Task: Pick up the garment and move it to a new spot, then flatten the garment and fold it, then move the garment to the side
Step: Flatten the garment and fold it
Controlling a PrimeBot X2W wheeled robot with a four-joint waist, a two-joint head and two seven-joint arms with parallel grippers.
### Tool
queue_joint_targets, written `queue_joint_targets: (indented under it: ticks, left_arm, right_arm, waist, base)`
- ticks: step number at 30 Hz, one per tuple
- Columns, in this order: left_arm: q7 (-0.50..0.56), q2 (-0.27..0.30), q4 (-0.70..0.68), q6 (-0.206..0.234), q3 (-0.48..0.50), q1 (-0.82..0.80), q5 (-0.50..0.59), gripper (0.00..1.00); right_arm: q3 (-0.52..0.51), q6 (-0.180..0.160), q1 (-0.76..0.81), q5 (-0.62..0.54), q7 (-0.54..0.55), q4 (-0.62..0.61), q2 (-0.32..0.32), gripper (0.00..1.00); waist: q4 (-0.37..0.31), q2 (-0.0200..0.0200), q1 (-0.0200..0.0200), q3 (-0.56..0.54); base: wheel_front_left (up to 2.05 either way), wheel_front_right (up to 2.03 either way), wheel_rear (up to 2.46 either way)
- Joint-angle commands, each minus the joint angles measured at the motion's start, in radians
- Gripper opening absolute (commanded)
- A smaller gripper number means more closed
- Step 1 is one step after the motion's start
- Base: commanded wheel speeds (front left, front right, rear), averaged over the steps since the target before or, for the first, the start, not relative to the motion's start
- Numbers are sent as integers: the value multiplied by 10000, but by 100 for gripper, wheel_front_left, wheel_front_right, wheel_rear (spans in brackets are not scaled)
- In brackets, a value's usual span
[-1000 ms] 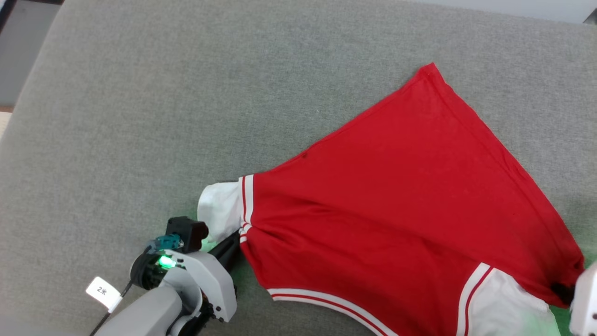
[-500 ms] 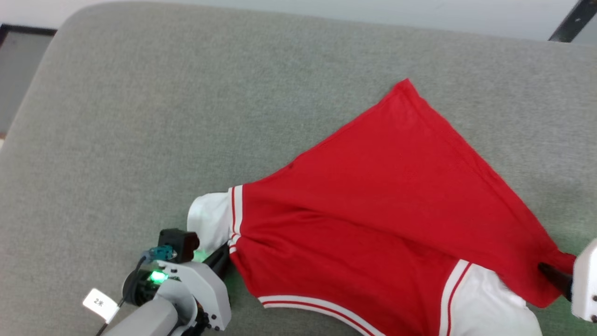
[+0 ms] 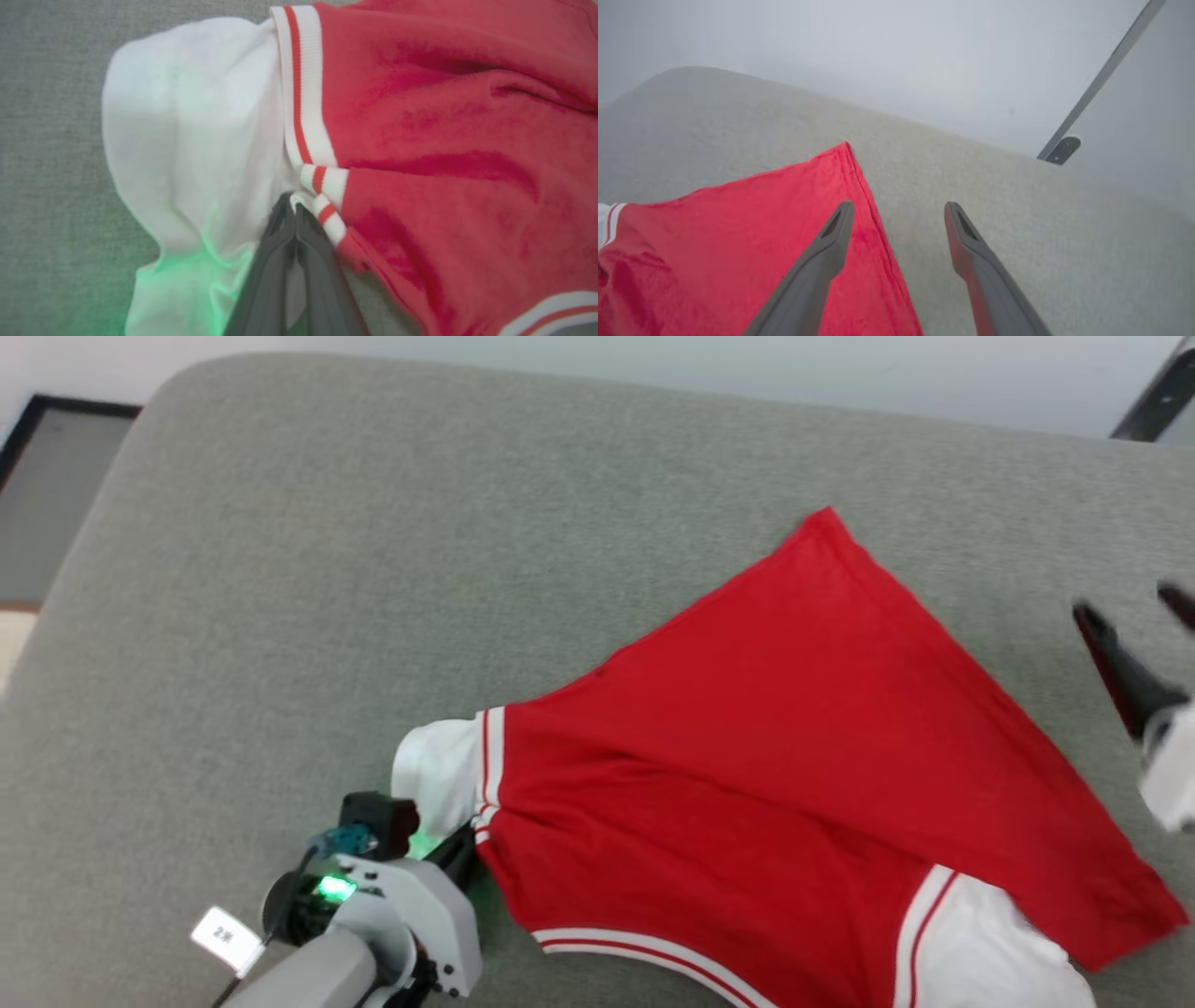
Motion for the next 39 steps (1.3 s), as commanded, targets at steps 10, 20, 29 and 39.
queue_joint_targets:
  ticks: [10,20,29,39]
  left_arm:
    - [274,-1011,559,-434,-506,-646,313,0]
    - [-13,-1958,1527,-974,-703,-1306,417,0]
    - [-254,-2556,2507,-1347,-742,-1678,375,0]
    - [-422,-2504,3524,-1557,-587,-1923,226,0]
  right_arm:
    - [2647,-7,-3977,221,28,4281,-752,100]
    - [3587,-7,-7140,541,3093,8534,-480,100]
    - [2636,-7,-8014,-1289,4390,11082,-29,100]
    - [1369,-9,-8160,-2655,4024,11716,689,0]
  waist:
    - [1521,0,0,715]
    - [2545,0,0,1283]
    - [3013,0,0,1625]
    - [2762,0,0,1359]
  base:
    - [0,0,0]
    - [0,0,0]
    - [0,0,0]
    - [0,0,0]
